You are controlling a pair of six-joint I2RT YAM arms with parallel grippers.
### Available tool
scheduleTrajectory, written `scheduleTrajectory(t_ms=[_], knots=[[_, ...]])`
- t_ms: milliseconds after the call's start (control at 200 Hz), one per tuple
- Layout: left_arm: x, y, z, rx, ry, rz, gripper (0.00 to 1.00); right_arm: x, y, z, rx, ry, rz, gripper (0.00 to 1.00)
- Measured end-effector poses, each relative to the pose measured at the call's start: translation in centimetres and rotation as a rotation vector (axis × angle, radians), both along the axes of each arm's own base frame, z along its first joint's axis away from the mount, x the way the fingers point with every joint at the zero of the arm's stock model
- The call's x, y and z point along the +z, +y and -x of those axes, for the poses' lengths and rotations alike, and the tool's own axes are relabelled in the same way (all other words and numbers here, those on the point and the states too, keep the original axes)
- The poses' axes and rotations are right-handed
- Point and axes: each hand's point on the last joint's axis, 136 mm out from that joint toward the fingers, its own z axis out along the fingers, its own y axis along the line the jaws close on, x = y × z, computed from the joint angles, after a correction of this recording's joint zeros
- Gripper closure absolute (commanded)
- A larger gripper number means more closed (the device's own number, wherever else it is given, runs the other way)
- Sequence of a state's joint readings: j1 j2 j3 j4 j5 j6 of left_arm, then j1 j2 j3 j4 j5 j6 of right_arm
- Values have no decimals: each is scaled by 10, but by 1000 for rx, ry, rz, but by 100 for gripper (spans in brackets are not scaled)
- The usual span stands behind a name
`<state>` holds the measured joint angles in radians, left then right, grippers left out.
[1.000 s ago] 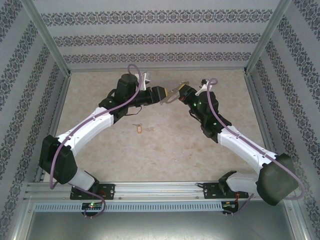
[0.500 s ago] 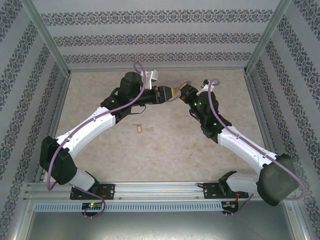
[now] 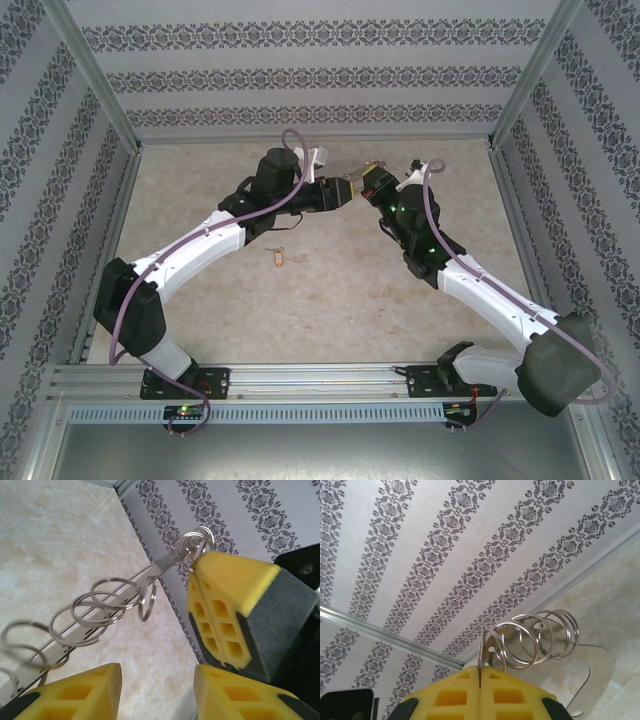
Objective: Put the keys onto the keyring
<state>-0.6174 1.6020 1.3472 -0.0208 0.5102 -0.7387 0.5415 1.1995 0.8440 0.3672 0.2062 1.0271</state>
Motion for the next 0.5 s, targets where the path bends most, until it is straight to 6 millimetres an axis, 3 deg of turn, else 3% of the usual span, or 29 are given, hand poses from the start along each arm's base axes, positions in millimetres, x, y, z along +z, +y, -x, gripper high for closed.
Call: scheduleTrajectory(t_ms=[265,500], knots=[[0,-5,-10,35,-37,5,67,2,-2,1,-9,2,-21,100],[14,-4,-19,70,-94,34,67,2,1,2,-6,6,-31,100]])
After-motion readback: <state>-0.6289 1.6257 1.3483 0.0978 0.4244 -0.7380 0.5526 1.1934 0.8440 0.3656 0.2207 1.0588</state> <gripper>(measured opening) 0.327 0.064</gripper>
